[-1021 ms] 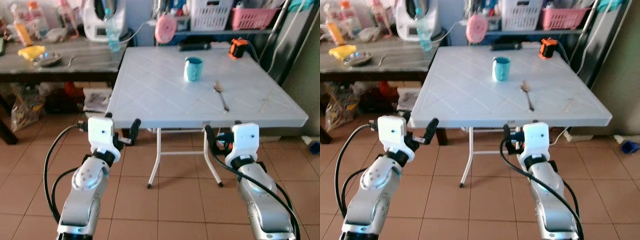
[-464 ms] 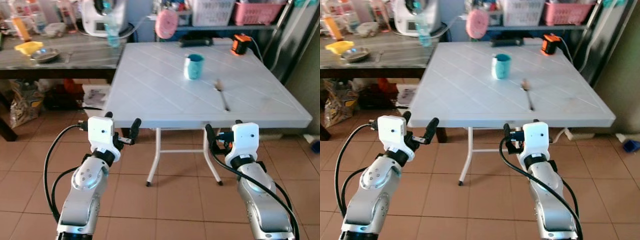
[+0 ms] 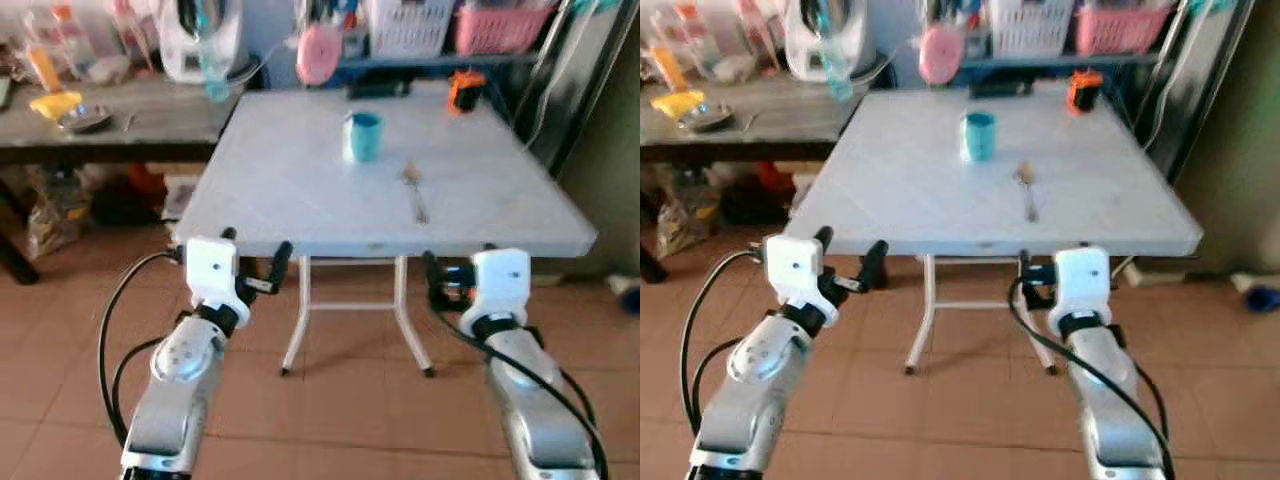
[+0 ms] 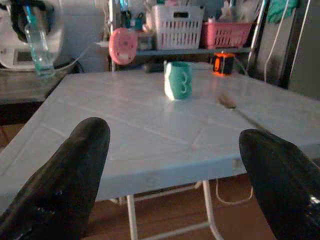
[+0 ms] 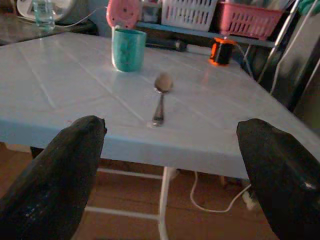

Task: Setting the table

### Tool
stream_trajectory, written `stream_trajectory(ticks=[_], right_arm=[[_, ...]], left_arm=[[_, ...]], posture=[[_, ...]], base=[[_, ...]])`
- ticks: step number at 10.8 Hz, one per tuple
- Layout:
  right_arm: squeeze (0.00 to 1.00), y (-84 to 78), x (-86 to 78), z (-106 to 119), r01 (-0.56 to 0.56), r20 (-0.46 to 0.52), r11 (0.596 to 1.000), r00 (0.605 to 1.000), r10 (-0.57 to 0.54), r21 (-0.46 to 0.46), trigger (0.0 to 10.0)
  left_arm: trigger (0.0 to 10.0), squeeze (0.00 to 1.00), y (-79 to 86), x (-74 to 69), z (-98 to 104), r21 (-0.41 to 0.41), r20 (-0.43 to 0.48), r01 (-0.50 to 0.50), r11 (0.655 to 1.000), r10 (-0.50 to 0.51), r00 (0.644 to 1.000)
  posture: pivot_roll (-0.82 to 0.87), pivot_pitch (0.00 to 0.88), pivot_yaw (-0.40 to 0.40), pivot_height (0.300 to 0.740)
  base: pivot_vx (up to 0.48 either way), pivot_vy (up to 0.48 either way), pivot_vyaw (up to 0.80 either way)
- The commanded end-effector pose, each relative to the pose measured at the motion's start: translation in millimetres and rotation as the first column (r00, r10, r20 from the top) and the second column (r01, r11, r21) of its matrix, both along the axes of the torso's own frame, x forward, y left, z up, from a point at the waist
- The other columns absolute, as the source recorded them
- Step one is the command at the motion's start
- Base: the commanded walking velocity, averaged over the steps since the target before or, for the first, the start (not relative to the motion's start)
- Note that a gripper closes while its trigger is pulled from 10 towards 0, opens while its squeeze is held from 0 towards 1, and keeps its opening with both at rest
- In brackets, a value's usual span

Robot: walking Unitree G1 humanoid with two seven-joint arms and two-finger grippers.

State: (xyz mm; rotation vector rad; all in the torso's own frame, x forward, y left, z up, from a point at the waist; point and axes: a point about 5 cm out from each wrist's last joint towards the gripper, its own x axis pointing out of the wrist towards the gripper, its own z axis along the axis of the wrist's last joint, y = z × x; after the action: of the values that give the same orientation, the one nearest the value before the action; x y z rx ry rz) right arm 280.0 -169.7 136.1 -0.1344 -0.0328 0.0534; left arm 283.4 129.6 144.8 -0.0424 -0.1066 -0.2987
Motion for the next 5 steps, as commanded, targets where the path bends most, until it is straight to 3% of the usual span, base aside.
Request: stream_trajectory(ticks=[1, 5], right_arm=[[0.16, 5.8, 1.4, 7.1, -0.011, 0.030, 1.000, 1.000, 0.011, 0.011, 10.0], [0.16, 6.1, 1.5, 7.6, -0.007, 0.034, 1.000, 0.999, 0.007, 0.012, 10.0]], left_arm=[[10.0, 0.00, 7.1, 0.6, 0.2, 0.004, -0.003, -0.022, 1.000, 0.022, 1.000], [10.0, 0.00, 11.0, 0.3, -0.6, 0.005, -0.008, -0.020, 1.000, 0.020, 1.000]], posture=[[0.02, 0.013, 0.041, 0.740], [0.02, 0.013, 0.039, 0.740]], base=[[0.000, 0.000, 0.00], [0.000, 0.000, 0.00]])
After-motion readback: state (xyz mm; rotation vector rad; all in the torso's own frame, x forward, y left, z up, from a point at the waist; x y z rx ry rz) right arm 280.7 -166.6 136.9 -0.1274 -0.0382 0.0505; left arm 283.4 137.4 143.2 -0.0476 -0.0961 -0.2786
